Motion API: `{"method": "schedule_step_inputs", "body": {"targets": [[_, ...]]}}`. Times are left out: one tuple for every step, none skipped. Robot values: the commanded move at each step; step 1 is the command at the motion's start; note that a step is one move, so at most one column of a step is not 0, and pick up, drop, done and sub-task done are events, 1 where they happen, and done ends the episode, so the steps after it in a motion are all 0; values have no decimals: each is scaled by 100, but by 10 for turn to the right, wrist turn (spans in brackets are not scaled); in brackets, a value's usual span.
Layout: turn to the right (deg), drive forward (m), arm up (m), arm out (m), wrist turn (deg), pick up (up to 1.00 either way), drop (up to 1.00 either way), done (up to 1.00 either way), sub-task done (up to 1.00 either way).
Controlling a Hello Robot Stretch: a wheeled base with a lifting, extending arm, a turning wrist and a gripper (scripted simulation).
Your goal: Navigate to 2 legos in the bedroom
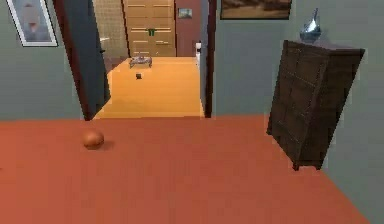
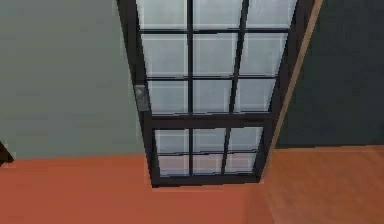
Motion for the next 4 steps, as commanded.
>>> {"method": "schedule_step_inputs", "body": {"targets": [[-60, 0, 0, 0, 0, 0, 0, 0, 0], [0, 50, 0, 0, 0, 0, 0, 0, 0], [-390, 0, 0, 0, 0, 0, 0, 0, 0], [0, 45, 0, 0, 0, 0, 0, 0, 0]]}}
